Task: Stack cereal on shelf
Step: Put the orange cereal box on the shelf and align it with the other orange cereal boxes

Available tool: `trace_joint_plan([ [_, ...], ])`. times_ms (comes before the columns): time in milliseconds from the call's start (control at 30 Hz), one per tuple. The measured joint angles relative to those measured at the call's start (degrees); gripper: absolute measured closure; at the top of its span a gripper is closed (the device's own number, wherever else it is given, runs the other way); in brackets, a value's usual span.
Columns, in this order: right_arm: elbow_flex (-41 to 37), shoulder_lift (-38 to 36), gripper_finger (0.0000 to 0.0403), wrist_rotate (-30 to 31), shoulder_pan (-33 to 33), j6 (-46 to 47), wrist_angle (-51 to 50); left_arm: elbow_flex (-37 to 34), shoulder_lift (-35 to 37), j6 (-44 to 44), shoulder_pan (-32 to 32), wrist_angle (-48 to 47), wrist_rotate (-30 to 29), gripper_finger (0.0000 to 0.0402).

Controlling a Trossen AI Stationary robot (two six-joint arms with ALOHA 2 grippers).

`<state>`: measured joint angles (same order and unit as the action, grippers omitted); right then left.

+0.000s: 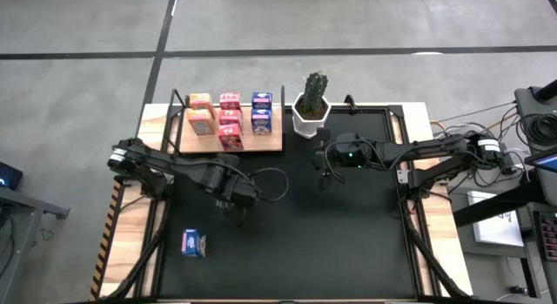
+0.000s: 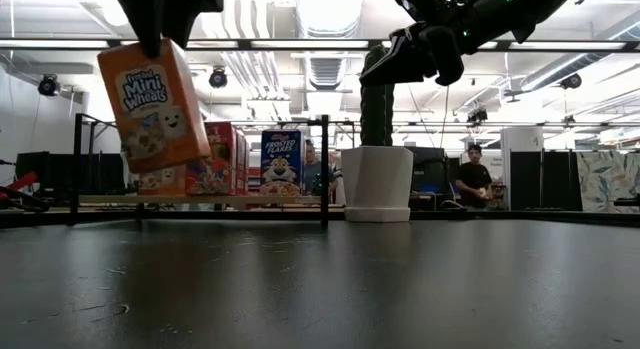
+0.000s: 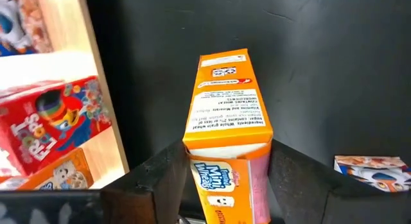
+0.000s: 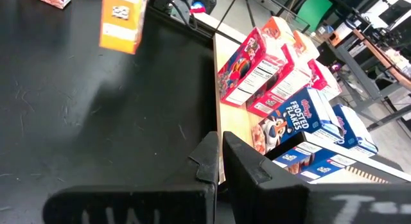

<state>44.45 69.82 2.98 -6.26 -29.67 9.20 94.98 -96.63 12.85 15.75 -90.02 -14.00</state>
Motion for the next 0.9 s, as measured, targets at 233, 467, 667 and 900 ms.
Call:
trace_joint_plan([
  [233, 0.00, 0.00, 0.0392, 0.00, 0.00, 0.04, -0.01, -1.10, 1.85, 1.51, -1.03, -0.03, -0.01, 0.0249],
  [467, 0.00, 0.00, 0.0392, 0.00, 0.00, 0.04, 0.01, -3.52, 2.07, 0.15, -1.30, -0.01, -0.01, 0.0263],
  [667, 0.00, 0.00, 0.0392, 0.00, 0.00, 0.09, -0.01, -4.28, 2.22, -3.73, -2.79, 0.00, -0.06, 0.0263],
  [900, 0.00, 0.00, 0.0392, 0.00, 0.00, 0.17, 0.02, -4.28, 6.58, -6.47, -6.63, 0.05, -0.54, 0.0263],
])
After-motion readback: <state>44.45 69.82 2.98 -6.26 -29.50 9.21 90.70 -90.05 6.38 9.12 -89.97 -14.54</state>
